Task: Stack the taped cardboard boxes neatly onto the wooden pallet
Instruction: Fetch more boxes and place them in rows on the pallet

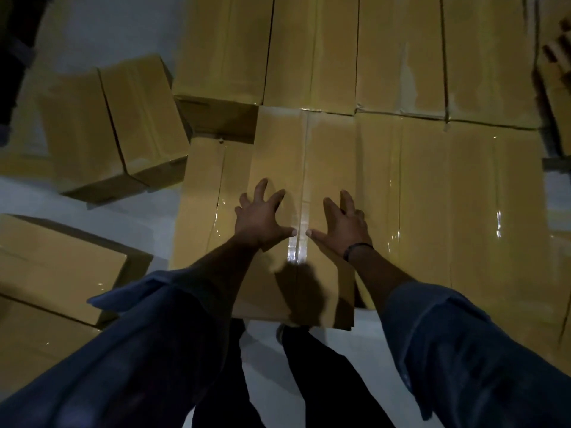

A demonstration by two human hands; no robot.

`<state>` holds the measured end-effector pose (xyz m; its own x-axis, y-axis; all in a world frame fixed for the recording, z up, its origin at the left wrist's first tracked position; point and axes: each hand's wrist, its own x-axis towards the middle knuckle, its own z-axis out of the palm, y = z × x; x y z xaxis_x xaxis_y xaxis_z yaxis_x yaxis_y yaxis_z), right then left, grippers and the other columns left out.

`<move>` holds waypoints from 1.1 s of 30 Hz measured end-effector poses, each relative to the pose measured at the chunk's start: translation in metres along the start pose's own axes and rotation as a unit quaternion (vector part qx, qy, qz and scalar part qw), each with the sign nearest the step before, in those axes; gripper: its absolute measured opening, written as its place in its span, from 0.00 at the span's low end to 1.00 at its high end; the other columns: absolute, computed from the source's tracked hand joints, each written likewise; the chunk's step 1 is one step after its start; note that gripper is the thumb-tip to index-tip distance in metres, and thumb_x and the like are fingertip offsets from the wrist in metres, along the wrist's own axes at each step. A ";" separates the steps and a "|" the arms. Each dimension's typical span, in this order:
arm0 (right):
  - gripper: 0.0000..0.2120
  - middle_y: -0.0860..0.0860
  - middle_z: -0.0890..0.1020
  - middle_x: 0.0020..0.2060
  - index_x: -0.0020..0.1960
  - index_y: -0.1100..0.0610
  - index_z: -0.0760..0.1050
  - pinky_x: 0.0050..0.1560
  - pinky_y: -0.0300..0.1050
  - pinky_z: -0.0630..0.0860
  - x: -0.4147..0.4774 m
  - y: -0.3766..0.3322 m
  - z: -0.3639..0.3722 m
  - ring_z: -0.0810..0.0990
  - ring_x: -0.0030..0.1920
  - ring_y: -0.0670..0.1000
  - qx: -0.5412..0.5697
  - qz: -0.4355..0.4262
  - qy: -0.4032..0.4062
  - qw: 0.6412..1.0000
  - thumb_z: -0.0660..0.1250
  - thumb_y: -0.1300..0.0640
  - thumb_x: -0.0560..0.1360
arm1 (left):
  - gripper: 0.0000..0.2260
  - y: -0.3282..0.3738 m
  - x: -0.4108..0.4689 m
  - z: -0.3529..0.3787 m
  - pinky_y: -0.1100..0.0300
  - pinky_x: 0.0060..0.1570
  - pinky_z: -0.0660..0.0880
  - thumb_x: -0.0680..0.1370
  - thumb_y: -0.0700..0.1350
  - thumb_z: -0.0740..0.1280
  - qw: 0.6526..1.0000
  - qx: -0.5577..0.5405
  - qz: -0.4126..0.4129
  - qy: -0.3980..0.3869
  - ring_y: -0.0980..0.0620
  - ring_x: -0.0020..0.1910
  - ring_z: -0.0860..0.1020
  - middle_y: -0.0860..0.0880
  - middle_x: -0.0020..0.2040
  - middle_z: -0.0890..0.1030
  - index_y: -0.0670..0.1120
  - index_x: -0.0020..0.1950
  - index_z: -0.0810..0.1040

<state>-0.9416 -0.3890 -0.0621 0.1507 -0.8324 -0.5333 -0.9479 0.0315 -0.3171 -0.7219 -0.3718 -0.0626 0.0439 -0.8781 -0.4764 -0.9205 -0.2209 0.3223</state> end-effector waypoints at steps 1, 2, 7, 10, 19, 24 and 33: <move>0.44 0.46 0.41 0.82 0.80 0.42 0.54 0.74 0.62 0.65 0.006 0.004 0.001 0.58 0.76 0.67 -0.002 -0.005 -0.003 1.000 0.71 0.32 0.71 | 0.48 0.000 0.006 0.002 0.31 0.72 0.63 0.65 0.71 0.76 1.000 0.000 0.000 0.002 0.29 0.77 0.56 0.53 0.84 0.46 0.61 0.81 0.60; 0.44 0.47 0.41 0.82 0.80 0.42 0.54 0.73 0.63 0.65 0.012 0.007 0.003 0.58 0.76 0.67 -0.007 -0.007 -0.006 1.000 0.71 0.32 0.71 | 0.48 0.000 0.012 0.004 0.31 0.71 0.64 0.65 0.70 0.76 1.000 -0.001 -0.001 0.003 0.30 0.77 0.57 0.53 0.84 0.46 0.61 0.80 0.60; 0.43 0.51 0.42 0.82 0.78 0.43 0.54 0.72 0.65 0.64 0.035 0.014 0.018 0.53 0.75 0.71 -0.070 -0.019 -0.022 0.997 0.70 0.32 0.71 | 0.48 -0.004 0.028 0.017 0.28 0.70 0.65 0.66 0.66 0.78 1.000 -0.015 -0.010 -0.017 0.28 0.78 0.53 0.53 0.84 0.44 0.59 0.81 0.61; 0.43 0.54 0.44 0.82 0.78 0.47 0.55 0.73 0.66 0.62 0.042 0.015 0.028 0.51 0.76 0.68 -0.104 -0.041 -0.026 0.993 0.72 0.35 0.72 | 0.49 -0.006 0.029 0.031 0.27 0.71 0.63 0.67 0.64 0.79 0.999 -0.036 -0.027 -0.025 0.27 0.79 0.47 0.53 0.84 0.42 0.58 0.82 0.59; 0.46 0.55 0.41 0.82 0.81 0.47 0.49 0.76 0.70 0.50 -0.002 0.029 0.060 0.42 0.80 0.66 -0.126 -0.056 -0.020 0.990 0.70 0.36 0.74 | 0.56 -0.013 -0.013 0.064 0.26 0.74 0.53 0.68 0.64 0.79 0.996 0.050 -0.013 -0.068 0.28 0.79 0.36 0.48 0.84 0.36 0.60 0.84 0.45; 0.49 0.58 0.40 0.82 0.82 0.48 0.48 0.76 0.69 0.49 -0.056 0.048 0.089 0.40 0.79 0.69 -0.145 -0.069 -0.030 0.987 0.70 0.33 0.72 | 0.59 -0.027 -0.070 0.098 0.23 0.72 0.53 0.67 0.66 0.78 0.993 0.081 0.014 -0.090 0.28 0.78 0.33 0.51 0.82 0.31 0.61 0.83 0.38; 0.54 0.58 0.36 0.81 0.83 0.46 0.43 0.78 0.66 0.45 -0.134 0.076 0.138 0.37 0.79 0.70 -0.154 -0.060 -0.031 0.986 0.73 0.33 0.71 | 0.57 -0.049 -0.158 0.137 0.28 0.68 0.67 0.70 0.56 0.81 0.989 0.102 0.036 -0.097 0.26 0.78 0.35 0.55 0.83 0.33 0.61 0.83 0.41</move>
<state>-0.9948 -0.1983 -0.1228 0.2740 -0.7838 -0.5573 -0.9612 -0.2424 -0.1316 -0.7367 -0.1637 -0.1151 -0.0814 -0.7862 -0.6126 -0.9785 -0.0537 0.1989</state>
